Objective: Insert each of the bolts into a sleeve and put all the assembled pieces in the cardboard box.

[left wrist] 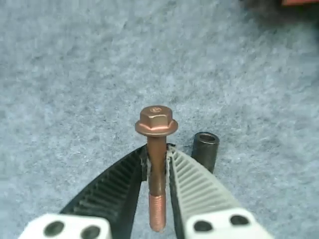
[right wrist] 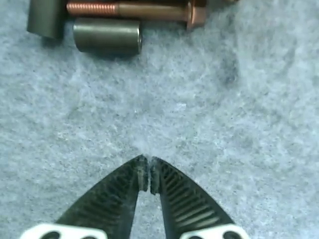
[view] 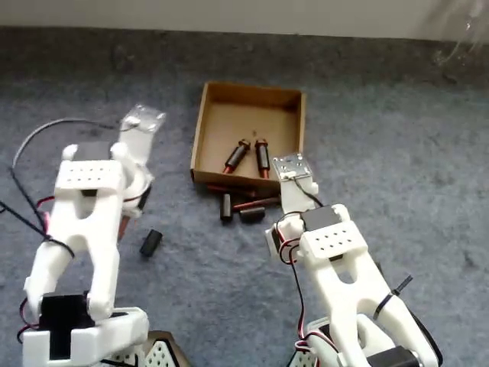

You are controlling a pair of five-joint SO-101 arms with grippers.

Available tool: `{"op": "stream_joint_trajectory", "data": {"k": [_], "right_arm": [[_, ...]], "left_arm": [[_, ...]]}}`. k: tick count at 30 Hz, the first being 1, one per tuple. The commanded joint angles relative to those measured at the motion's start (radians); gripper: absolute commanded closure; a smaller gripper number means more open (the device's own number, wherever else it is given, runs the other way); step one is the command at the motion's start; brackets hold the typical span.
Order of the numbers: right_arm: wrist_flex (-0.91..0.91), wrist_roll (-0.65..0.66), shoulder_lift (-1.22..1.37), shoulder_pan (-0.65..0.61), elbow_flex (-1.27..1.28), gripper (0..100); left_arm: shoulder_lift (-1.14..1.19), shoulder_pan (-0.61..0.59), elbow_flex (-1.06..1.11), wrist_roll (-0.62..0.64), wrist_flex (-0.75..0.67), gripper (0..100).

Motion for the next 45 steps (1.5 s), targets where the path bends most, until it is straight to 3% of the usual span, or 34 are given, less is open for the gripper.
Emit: {"op": "stream_joint_trajectory", "data": {"k": [1,5,15,19,23,28,35,40,45], "right_arm": [[-0.012,0.006,-0.031,0.010,-0.008,99.2],[-0.012,0.006,-0.031,0.010,-0.008,99.2],[-0.012,0.006,-0.031,0.010,-0.008,99.2],[-0.012,0.008,-0.031,0.010,-0.008,99.2],[-0.012,0.012,-0.031,0.010,-0.008,99.2],[-0.005,0.014,-0.031,-0.010,-0.010,99.1],[0.039,0.083,-0.019,-0.277,-0.090,98.3],[0.090,0.086,-0.004,-0.441,-0.265,89.8],[0.102,0.137,0.222,-0.581,-0.435,88.9]], "left_arm": [[-0.022,-0.008,0.111,-0.032,-0.104,100],[-0.016,0.071,0.211,-0.025,-0.169,100],[-0.013,0.461,0.182,0.267,-0.172,100],[-0.015,0.519,0.154,0.293,-0.161,100],[-0.024,0.380,0.120,0.261,-0.127,100],[-0.015,0.053,0.030,0.135,-0.117,100],[-0.012,-0.320,0.028,-0.118,-0.121,100],[-0.012,-0.450,0.097,-0.241,-0.222,100],[-0.012,-0.509,0.205,-0.334,-0.319,100]]}}
